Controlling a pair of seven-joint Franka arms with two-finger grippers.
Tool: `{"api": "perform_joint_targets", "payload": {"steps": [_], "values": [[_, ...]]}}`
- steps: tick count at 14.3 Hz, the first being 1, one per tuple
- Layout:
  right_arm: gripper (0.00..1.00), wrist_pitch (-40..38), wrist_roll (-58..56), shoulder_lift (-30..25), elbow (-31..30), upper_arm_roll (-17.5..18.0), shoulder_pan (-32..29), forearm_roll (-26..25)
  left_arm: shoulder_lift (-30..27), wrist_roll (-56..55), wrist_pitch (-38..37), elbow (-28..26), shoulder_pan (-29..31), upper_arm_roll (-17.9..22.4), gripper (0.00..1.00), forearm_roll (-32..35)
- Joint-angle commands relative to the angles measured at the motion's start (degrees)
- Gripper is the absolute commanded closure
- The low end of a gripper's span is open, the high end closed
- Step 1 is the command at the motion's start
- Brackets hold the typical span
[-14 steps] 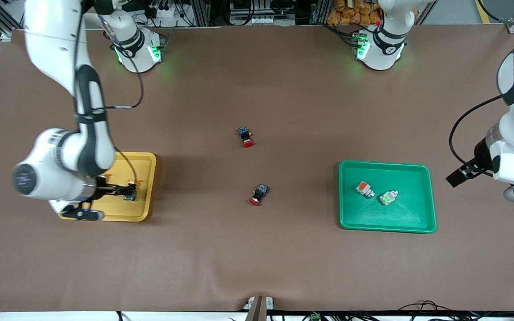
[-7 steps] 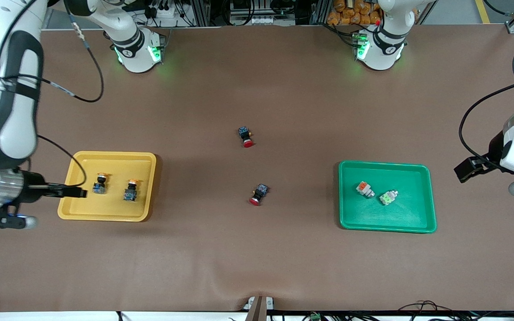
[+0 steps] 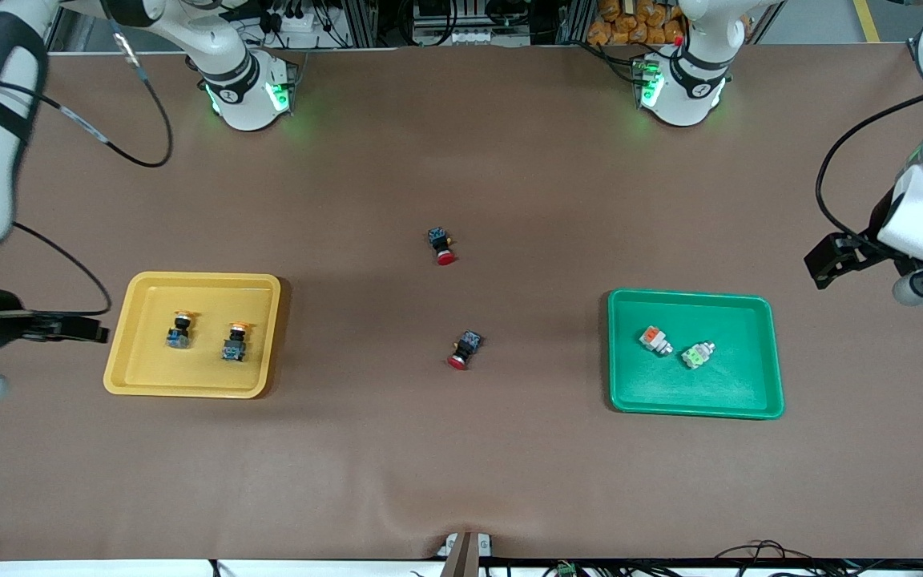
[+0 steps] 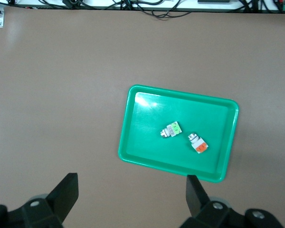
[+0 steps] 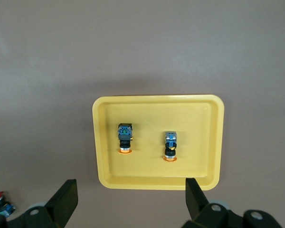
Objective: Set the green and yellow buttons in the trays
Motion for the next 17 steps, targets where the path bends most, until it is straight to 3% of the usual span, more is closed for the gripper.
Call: {"api": "perform_joint_targets", "payload": {"steps": [1, 3, 6, 10, 12, 15, 17], "values": [[0.00, -3.97, -0.14, -5.44, 1.53, 3.22, -3.29, -1.55, -6.83, 7.44, -0.79, -4.56, -8.21, 12.59, 0.00, -3.99], [0.00, -7.21, 0.56, -8.51, 1.44, 4.61, -4.26, -2.16, -9.56, 10.79, -1.14, -7.03, -11.94, 20.71, 0.00, -10.74], [0.00, -8.63, 4.59, -11.77, 1.00, 6.28, -4.44, -5.05, -10.01, 12.56, -5.60, -7.31, -16.77, 27.66, 0.00, -12.62], [0.00, -14.24, 9.09, -15.46, -1.01, 11.73, -7.24, -8.91, -11.07, 10.19, -7.99, -7.75, -18.36, 28.30, 0.00, -14.90], [0.00, -10.68, 9.27, -21.24, -9.15, 16.99, -8.64, -13.92, -11.33, 10.28, -7.91, -8.53, -18.71, 28.30, 0.00, -14.90], [0.00, 2.14, 12.42, -34.59, -29.44, 26.92, -12.87, -17.97, -14.13, 9.50, -6.77, -12.56, -20.12, 28.39, 0.00, -15.16], [0.00, 2.79, 12.43, -35.51, -30.55, 27.04, -13.40, -18.16, -15.02, 8.88, -5.97, -13.72, -20.21, 28.21, 0.00, -15.17]]}}
